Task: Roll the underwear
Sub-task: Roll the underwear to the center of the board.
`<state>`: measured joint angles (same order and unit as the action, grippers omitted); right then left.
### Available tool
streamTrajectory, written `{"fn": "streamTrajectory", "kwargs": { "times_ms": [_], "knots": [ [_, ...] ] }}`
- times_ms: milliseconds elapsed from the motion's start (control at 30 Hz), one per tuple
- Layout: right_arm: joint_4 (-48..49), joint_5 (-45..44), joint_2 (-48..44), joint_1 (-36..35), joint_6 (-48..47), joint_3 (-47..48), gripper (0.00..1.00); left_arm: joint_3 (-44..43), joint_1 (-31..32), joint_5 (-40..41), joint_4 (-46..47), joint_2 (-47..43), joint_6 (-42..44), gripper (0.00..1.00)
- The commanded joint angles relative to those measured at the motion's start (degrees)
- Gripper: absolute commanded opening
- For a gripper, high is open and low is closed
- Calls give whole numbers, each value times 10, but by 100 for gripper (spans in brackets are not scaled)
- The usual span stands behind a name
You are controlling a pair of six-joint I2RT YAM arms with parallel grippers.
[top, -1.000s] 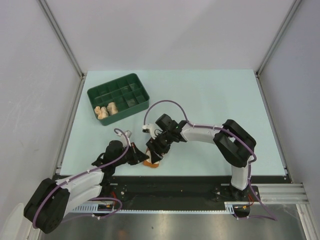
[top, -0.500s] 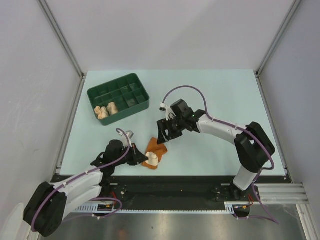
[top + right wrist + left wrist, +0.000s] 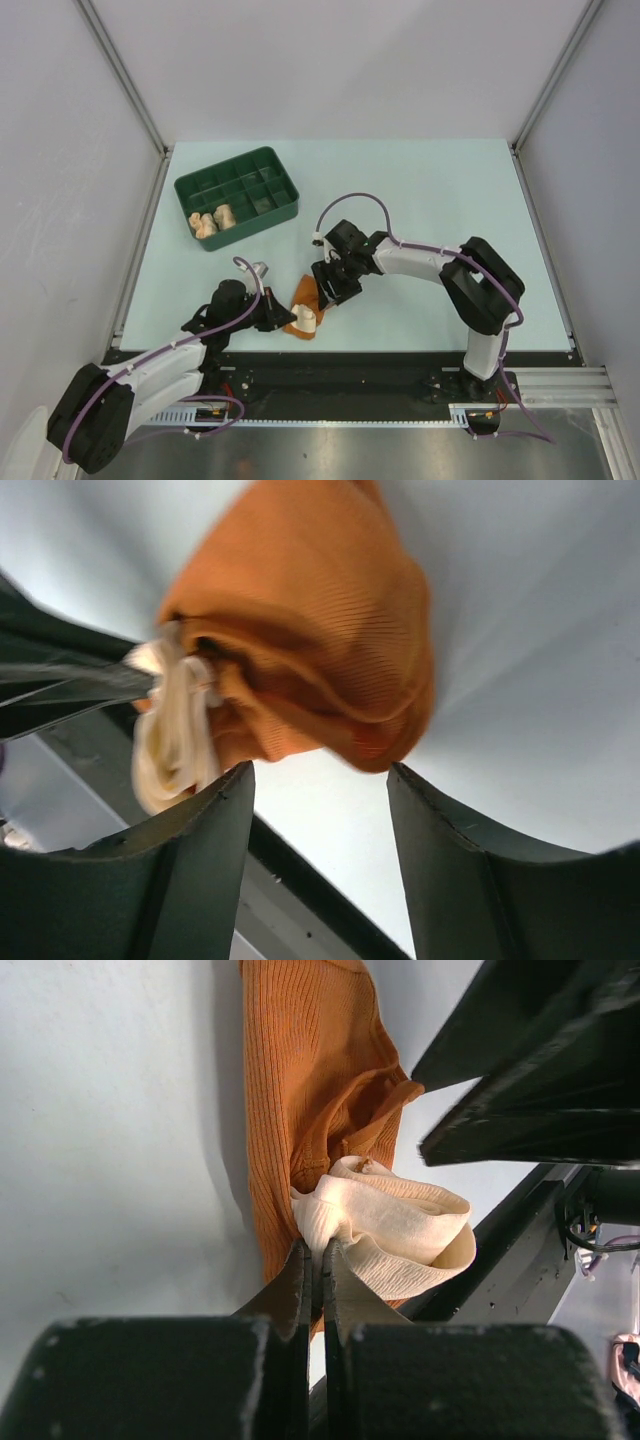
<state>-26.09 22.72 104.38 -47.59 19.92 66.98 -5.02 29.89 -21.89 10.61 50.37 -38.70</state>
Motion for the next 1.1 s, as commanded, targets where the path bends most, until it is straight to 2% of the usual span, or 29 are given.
{"fn": "streamTrajectory", "kwargs": {
  "times_ms": [0, 100, 233, 400, 467, 767, 867, 1000, 1067],
  "knots": [
    [-13, -23, 18, 0, -10, 4, 59, 4, 7, -14, -59, 8, 24, 0],
    [-8, -41, 24, 2, -12, 4, 56, 4, 7, -15, -59, 7, 23, 0],
    [16, -44, 37, 9, -16, 4, 48, 4, 7, -19, -54, 15, 24, 0],
    [60, -48, 50, 21, -19, 4, 28, 4, 7, -21, -52, 21, 25, 0],
    [74, -52, 51, 24, -22, 6, 23, 3, 7, -19, -55, 21, 24, 0],
    [139, -56, 52, 28, -47, 17, 16, 0, 7, -9, -70, 23, 17, 0],
    [138, -61, 38, 28, -59, 26, 25, -12, 7, 28, -103, 22, 2, 0],
    [113, -103, -40, 22, -106, 28, 63, -35, 7, 60, -177, 40, -34, 0],
    [99, -134, -91, 7, -140, 28, 67, -39, 7, 60, -188, 46, -57, 0]
  ]
}}
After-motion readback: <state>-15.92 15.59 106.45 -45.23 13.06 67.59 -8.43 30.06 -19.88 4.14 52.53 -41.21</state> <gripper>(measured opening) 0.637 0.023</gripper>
